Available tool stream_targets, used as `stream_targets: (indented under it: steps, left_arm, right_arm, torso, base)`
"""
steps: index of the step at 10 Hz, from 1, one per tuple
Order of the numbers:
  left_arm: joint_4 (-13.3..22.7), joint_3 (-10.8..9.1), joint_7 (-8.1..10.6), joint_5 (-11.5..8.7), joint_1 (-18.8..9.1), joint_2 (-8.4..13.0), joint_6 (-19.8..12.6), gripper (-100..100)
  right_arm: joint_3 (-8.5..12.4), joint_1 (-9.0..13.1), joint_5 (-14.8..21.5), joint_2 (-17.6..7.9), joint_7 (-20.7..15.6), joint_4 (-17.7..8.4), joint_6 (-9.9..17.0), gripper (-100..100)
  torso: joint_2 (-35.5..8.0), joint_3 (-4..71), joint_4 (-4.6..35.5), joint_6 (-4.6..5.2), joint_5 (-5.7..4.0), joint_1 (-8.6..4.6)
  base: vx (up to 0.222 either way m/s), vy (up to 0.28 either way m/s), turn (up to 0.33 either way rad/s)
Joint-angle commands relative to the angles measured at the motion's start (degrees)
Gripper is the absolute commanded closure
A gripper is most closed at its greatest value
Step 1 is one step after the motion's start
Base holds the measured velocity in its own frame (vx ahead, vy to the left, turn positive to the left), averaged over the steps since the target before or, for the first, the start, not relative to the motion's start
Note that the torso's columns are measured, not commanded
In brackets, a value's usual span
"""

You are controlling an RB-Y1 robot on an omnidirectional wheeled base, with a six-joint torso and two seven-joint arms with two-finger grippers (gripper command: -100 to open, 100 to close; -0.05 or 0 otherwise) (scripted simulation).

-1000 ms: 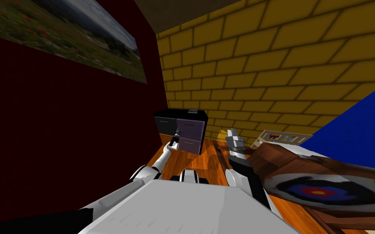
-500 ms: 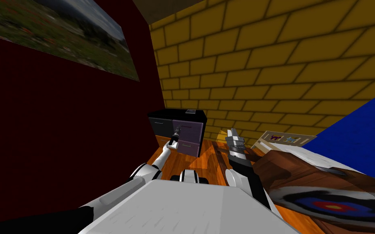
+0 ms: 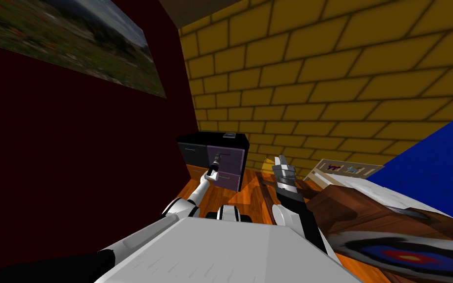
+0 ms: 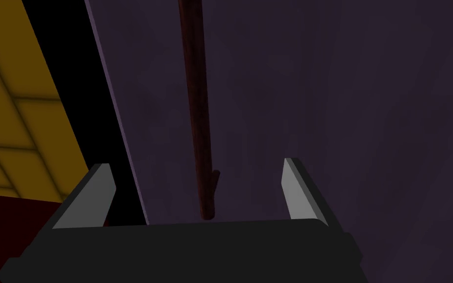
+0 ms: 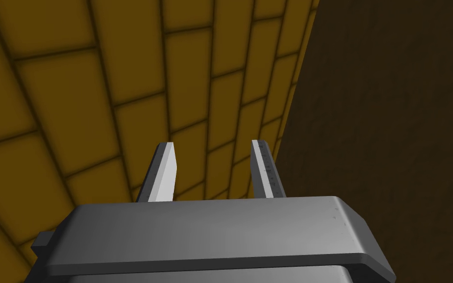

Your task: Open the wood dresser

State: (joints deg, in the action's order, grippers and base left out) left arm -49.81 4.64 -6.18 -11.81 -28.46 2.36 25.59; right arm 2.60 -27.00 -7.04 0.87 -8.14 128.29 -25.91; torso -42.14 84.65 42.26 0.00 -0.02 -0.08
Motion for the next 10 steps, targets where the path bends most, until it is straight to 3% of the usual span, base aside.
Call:
stream_targets:
  steps: [1, 7, 8, 9, 10]
  left_arm:
    - [0.0, -0.04, 0.0, 0.0, -0.2, 0.0, -0.2, 100]
    - [-0.6, 0.47, 0.06, -0.1, -0.4, -0.2, -1.1, 100]
    - [1.0, -2.05, 0.47, 0.8, -1.0, 0.5, -0.7, 100]
    - [1.0, -2.05, 0.47, 0.8, -1.0, 0.5, -0.7, 100]
    - [1.7, -3.34, 0.66, 1.3, -1.4, 0.9, -0.4, 100]
  right_arm:
    - [0.0, 0.0, 0.0, 0.0, 0.0, 0.0, 0.0, 0]
    - [0.0, 0.0, 0.0, 0.0, 0.0, 0.0, 0.0, 0]
    - [0.0, 0.0, 0.0, 0.0, 0.0, 0.0, 0.0, 0]
    - [0.0, 0.0, 0.0, 0.0, 0.0, 0.0, 0.0, 0]
    - [0.0, 0.0, 0.0, 0.0, 0.0, 0.0, 0.0, 0]
  torso:
    - [0.0, 0.0, 0.0, -0.01, 0.01, 0.04]
    - [-0.3, -0.2, 0.2, -0.05, -0.01, 0.09]
    - [0.0, 0.0, 0.2, -0.04, -0.05, -0.02]
    - [-0.1, 0.0, 0.2, 0.06, -0.04, 0.02]
    - [-0.2, -0.1, 0.1, 0.03, -0.01, -0.02]
  base:
    - [0.0, 0.0, 0.0]
    - [-0.171, 0.027, 0.022]
    - [-0.115, 0.036, -0.292]
    - [-0.133, 0.032, -0.133]
    - [-0.128, -0.004, -0.093]
